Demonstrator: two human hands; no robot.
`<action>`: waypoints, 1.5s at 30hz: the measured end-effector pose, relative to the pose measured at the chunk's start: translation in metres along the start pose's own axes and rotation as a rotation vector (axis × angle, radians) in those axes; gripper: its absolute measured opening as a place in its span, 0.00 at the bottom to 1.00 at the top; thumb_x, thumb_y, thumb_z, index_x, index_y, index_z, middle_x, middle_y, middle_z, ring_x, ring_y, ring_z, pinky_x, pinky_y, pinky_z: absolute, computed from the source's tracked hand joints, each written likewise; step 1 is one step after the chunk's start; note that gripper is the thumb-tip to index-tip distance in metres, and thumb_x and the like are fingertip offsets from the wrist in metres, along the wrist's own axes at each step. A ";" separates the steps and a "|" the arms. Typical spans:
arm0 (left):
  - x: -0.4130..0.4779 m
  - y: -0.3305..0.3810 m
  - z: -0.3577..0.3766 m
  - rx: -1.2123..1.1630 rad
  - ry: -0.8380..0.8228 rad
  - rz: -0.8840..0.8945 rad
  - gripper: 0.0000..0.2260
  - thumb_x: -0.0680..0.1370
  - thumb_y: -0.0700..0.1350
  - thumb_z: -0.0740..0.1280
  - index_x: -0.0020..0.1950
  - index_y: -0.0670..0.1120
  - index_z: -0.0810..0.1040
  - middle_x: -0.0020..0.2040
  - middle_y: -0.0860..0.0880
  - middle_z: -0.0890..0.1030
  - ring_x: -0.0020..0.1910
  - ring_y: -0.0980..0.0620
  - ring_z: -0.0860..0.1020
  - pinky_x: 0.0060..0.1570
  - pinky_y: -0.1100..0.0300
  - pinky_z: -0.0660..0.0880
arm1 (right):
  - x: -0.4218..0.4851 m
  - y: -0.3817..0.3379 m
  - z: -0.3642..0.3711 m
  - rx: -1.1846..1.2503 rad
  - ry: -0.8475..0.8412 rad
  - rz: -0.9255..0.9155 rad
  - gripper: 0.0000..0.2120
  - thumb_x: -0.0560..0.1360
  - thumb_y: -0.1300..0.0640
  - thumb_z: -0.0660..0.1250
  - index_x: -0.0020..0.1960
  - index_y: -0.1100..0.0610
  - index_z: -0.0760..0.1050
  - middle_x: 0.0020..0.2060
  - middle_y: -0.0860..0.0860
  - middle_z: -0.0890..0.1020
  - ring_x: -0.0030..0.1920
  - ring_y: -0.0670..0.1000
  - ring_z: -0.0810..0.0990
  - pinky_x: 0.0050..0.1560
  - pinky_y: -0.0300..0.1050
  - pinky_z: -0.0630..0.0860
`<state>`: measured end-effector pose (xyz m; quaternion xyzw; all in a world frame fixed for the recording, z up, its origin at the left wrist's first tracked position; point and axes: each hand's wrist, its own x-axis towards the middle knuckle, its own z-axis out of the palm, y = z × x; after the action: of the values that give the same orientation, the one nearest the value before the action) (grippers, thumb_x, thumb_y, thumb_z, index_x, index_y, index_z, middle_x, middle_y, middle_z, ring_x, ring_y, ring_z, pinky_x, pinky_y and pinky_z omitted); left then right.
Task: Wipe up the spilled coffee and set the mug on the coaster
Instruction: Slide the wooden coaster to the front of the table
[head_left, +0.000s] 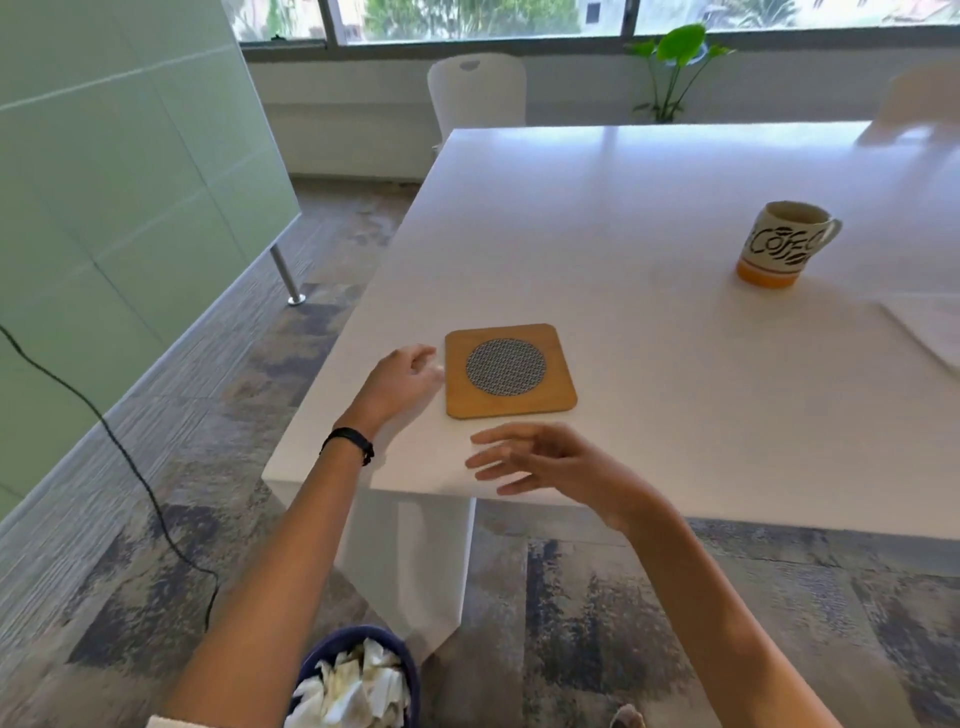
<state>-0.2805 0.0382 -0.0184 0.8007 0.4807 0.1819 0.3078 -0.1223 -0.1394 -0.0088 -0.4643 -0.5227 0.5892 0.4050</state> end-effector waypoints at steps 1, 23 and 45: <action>0.005 0.004 0.002 0.010 -0.004 -0.019 0.20 0.77 0.45 0.64 0.68 0.40 0.69 0.67 0.42 0.74 0.65 0.46 0.73 0.64 0.55 0.67 | 0.001 -0.002 -0.011 -0.022 0.050 -0.015 0.14 0.78 0.66 0.56 0.63 0.67 0.69 0.60 0.65 0.76 0.52 0.51 0.80 0.52 0.42 0.78; 0.060 0.056 0.015 -0.090 0.036 -0.419 0.24 0.79 0.48 0.61 0.73 0.40 0.59 0.73 0.41 0.63 0.69 0.43 0.66 0.61 0.47 0.71 | 0.065 -0.005 -0.146 -0.078 0.346 0.112 0.19 0.75 0.66 0.62 0.66 0.60 0.68 0.60 0.60 0.74 0.51 0.52 0.76 0.45 0.42 0.77; 0.055 0.048 0.014 -0.495 0.220 -0.465 0.15 0.75 0.37 0.67 0.61 0.40 0.74 0.51 0.40 0.79 0.47 0.47 0.79 0.40 0.61 0.80 | 0.084 0.004 -0.174 0.219 0.315 0.133 0.12 0.73 0.68 0.63 0.51 0.54 0.75 0.42 0.52 0.81 0.44 0.48 0.80 0.42 0.40 0.79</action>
<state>-0.2144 0.0657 0.0026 0.5467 0.6218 0.3028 0.4721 0.0262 -0.0168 -0.0269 -0.5375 -0.3539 0.5882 0.4898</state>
